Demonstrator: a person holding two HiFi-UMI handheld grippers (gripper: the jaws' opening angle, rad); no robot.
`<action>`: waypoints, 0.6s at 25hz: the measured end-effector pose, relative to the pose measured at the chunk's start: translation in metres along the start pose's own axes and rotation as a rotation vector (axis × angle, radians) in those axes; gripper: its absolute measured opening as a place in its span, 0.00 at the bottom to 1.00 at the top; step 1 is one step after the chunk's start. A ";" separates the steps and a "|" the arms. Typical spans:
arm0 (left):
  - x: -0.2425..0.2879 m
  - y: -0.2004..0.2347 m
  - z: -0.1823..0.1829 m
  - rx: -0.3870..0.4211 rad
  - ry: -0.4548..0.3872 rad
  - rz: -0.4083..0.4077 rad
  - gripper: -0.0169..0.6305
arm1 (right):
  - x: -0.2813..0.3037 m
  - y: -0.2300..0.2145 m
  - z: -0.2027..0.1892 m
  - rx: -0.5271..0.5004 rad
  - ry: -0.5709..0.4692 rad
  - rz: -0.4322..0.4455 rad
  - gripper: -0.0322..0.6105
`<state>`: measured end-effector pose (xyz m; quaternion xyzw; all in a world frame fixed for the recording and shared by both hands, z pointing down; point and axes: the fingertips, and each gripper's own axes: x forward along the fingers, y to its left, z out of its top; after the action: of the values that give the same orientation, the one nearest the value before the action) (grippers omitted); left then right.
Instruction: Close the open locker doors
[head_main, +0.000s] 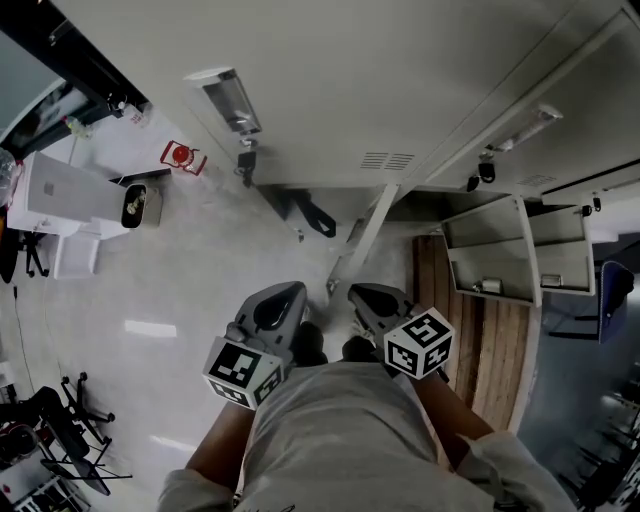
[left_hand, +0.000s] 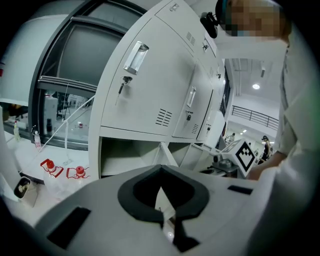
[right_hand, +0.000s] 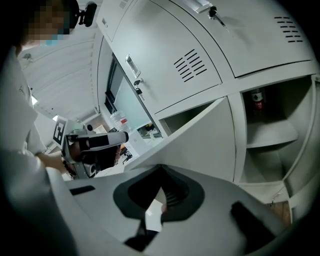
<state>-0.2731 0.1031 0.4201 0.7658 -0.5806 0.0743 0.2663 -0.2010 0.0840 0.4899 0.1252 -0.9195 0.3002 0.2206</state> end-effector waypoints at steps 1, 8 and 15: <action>0.000 0.004 0.002 0.001 -0.002 0.000 0.05 | 0.003 0.001 0.002 -0.002 0.001 0.001 0.09; -0.004 0.029 0.007 0.008 -0.003 -0.005 0.05 | 0.025 0.007 0.012 0.004 -0.011 -0.006 0.09; -0.012 0.051 0.006 0.011 0.005 -0.017 0.05 | 0.045 0.012 0.022 -0.003 -0.028 -0.027 0.09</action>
<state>-0.3258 0.1006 0.4263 0.7719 -0.5730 0.0774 0.2643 -0.2518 0.0759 0.4892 0.1414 -0.9212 0.2941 0.2118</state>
